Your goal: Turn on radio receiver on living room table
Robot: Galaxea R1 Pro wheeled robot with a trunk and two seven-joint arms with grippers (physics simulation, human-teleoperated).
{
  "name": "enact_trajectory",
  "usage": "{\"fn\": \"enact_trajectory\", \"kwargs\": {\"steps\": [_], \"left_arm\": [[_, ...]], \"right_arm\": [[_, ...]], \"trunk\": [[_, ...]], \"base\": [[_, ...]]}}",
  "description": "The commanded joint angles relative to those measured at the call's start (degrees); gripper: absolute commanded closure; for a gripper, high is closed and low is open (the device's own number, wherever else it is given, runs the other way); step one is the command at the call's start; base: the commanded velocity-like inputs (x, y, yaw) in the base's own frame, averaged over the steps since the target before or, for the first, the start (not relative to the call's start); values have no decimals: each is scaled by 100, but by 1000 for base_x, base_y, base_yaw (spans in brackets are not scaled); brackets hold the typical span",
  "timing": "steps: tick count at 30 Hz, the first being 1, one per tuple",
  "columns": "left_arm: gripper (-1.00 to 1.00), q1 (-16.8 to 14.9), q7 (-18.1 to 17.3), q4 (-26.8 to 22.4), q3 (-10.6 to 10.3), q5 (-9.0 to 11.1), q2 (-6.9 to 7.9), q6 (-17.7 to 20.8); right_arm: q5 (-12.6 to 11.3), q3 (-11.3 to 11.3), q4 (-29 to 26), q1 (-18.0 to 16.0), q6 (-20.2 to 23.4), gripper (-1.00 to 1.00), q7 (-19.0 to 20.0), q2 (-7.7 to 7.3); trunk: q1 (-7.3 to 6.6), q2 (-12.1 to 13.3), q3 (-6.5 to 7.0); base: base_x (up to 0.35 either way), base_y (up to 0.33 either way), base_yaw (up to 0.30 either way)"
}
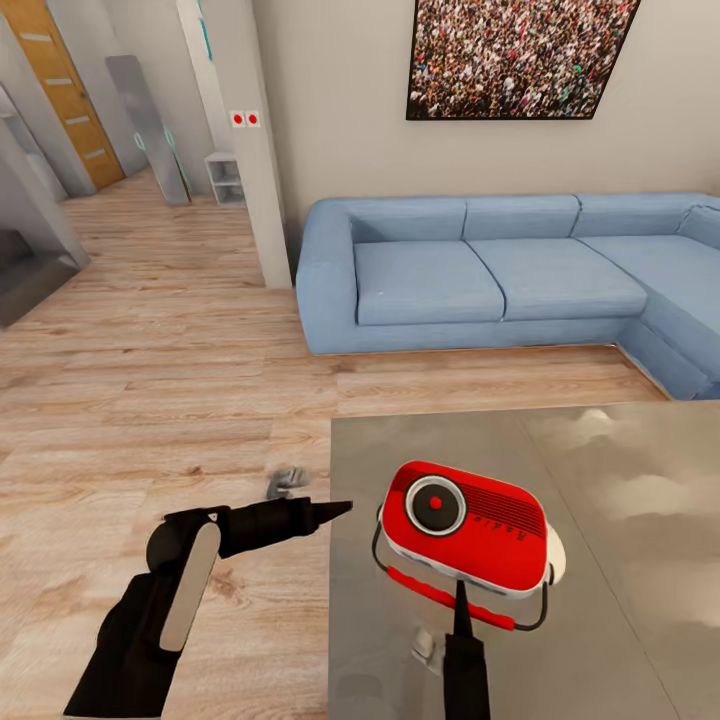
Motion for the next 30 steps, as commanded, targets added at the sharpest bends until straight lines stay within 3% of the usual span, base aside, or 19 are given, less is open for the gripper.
{"fn": "enact_trajectory", "kwargs": {"steps": [1, 3, 4, 5, 10, 12, 16, 23, 27, 28, 30], "left_arm": [[-100, -8, 4, 4, -17, -3, -63, 0], [-100, -21, 17, 26, -131, -15, -192, 1], [-100, -46, 35, 51, -345, -72, -321, 2], [-100, -77, 41, 68, -410, -109, -374, 2], [-100, -239, 52, 140, -512, -224, -554, 8], [-100, -447, 60, 261, -589, -253, -631, 18], [-100, -530, 64, 361, -634, -245, -657, 20], [-100, -998, 64, 987, -642, -198, -657, 1], [-100, -1065, 64, 1103, -643, -187, -657, 8], [100, -1069, 64, 1110, -643, -186, -657, 9], [100, -1073, 64, 1117, -643, -186, -657, 10]], "right_arm": [[26, 18, -4, -1, 13, 100, -3, 2], [25, 38, -5, -1, 17, 100, -3, 10], [24, 47, -5, -1, 19, 100, -3, 14], [24, 49, -7, -1, 19, 100, -3, 15], [24, 51, -6, -1, 19, 100, -3, 16], [24, 51, -4, -1, 19, 100, -3, 16], [20, 51, -6, -1, 19, 100, -3, 22], [15, 51, -5, -1, 19, 100, -2, 17], [15, 51, -3, -1, 19, 100, -3, 23], [15, 51, -2, -1, 19, 100, -3, 24], [15, 51, -1, -1, 19, 100, -3, 24]], "trunk": [[0, 0, 0], [0, 0, 0], [0, 0, 0], [0, 0, 0], [0, 0, 0], [0, 0, 0], [0, 0, 0], [0, 0, 0], [0, 0, 0], [0, 0, 0], [0, 0, 0]], "base": [[0, 0, 0], [0, 0, 0], [0, 0, 0], [0, 0, 0], [0, 0, 0], [0, 0, 0], [0, 0, 0], [0, 0, 0], [0, 0, 0], [0, 0, 0], [0, 0, 0]]}}
